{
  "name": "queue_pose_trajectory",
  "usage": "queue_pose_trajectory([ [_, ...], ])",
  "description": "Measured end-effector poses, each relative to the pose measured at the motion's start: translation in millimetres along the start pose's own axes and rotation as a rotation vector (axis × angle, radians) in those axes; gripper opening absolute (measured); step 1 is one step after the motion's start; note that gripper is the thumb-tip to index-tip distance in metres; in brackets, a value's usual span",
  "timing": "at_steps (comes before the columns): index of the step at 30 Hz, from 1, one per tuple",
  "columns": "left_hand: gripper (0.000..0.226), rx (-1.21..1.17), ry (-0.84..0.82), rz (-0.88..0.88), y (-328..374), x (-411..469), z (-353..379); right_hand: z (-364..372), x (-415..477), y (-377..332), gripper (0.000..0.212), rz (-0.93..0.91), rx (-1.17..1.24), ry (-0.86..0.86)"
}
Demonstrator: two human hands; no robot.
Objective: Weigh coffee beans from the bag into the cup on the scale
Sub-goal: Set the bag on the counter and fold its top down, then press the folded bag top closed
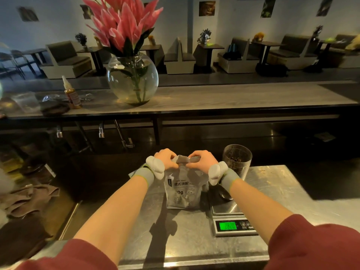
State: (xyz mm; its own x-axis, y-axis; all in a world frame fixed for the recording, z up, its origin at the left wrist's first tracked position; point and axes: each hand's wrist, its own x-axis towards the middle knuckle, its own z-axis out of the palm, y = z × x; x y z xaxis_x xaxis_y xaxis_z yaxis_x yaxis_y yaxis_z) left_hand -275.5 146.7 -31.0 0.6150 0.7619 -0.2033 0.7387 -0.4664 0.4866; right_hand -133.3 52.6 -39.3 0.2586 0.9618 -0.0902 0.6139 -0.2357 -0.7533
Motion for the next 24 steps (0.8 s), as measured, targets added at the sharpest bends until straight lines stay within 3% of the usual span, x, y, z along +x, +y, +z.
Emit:
queue_pose_trajectory([
  [5, 0.027, 0.195, -0.067, 0.019, 32, 3, -15, -36, -4, -8, 0.036, -0.08, -0.043, -0.022],
  [10, 0.037, 0.118, -0.169, 0.081, 71, 4, -13, -78, -8, 2, 0.026, -0.049, 0.013, 0.057],
  [16, 0.04, -0.056, -0.196, 0.067, 125, 19, 4, -128, -16, 39, 0.027, 0.05, -0.152, 0.235],
  [20, 0.026, -0.023, -0.146, -0.023, 149, 27, 22, -143, -21, 60, 0.034, 0.207, -0.26, 0.074],
  [24, 0.031, -0.05, -0.193, -0.103, 160, 35, 37, -143, -22, 74, 0.027, 0.262, -0.259, -0.028],
])
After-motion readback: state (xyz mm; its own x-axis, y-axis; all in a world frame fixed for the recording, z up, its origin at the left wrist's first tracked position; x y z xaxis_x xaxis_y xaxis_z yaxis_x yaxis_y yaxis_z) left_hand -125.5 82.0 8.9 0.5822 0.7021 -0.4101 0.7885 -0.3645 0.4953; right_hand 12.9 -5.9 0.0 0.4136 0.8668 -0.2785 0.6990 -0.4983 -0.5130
